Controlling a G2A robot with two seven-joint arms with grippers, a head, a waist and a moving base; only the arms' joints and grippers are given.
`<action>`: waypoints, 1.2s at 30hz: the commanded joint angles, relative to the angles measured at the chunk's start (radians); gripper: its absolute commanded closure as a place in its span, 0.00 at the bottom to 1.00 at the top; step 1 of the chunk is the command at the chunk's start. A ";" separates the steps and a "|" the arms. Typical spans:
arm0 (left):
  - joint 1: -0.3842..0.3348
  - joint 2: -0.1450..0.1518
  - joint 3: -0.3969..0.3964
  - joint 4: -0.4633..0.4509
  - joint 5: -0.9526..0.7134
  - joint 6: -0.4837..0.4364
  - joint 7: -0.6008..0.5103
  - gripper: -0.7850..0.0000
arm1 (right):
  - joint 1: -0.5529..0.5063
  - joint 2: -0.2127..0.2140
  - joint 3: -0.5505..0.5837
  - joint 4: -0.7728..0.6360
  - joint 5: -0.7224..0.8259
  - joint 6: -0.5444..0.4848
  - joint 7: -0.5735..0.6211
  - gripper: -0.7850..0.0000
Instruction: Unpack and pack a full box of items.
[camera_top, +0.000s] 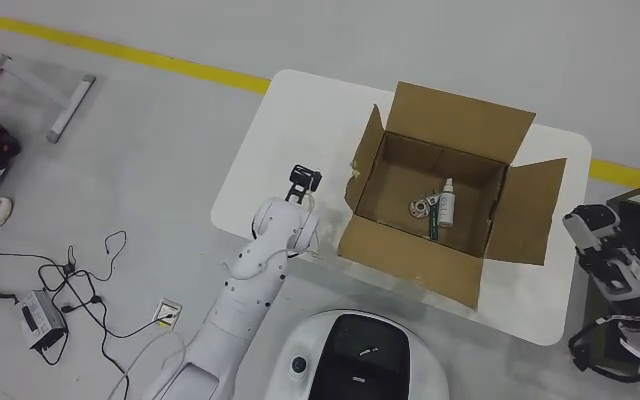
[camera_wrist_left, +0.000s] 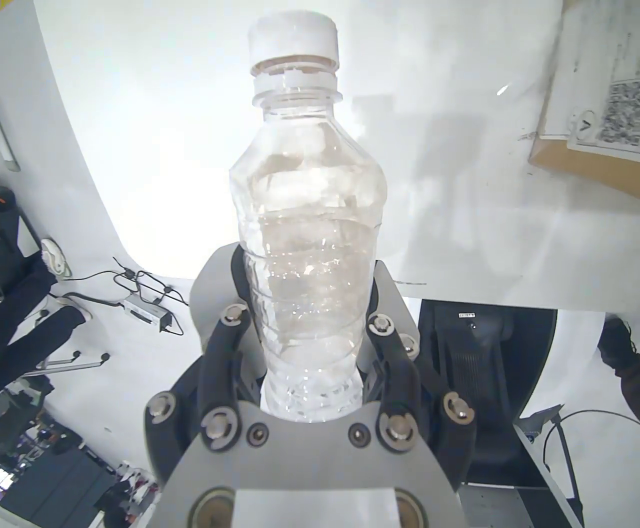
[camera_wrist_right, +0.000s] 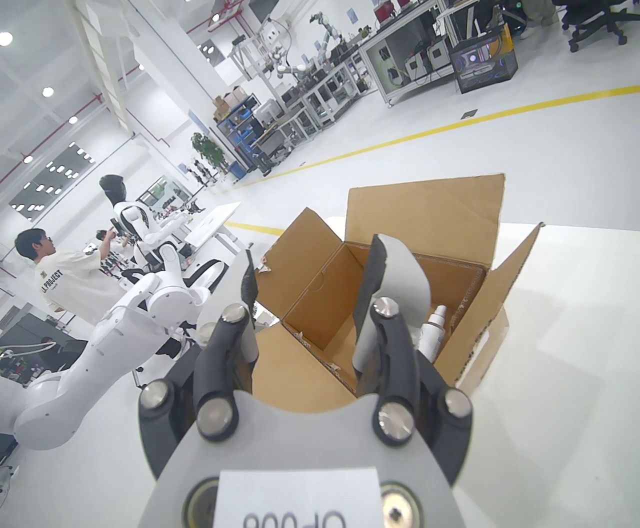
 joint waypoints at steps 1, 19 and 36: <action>-0.009 -0.002 -0.003 0.044 -0.003 0.025 0.038 1.00 | -0.008 0.000 0.000 -0.004 0.003 -0.003 0.004 0.64; -0.042 -0.001 -0.002 0.238 -0.011 -0.031 0.203 1.00 | -0.014 0.005 -0.005 0.026 -0.001 0.001 0.030 0.69; -0.077 -0.007 0.008 0.273 -0.034 -0.034 0.194 0.00 | 0.011 0.012 -0.023 0.038 -0.015 0.023 0.043 0.66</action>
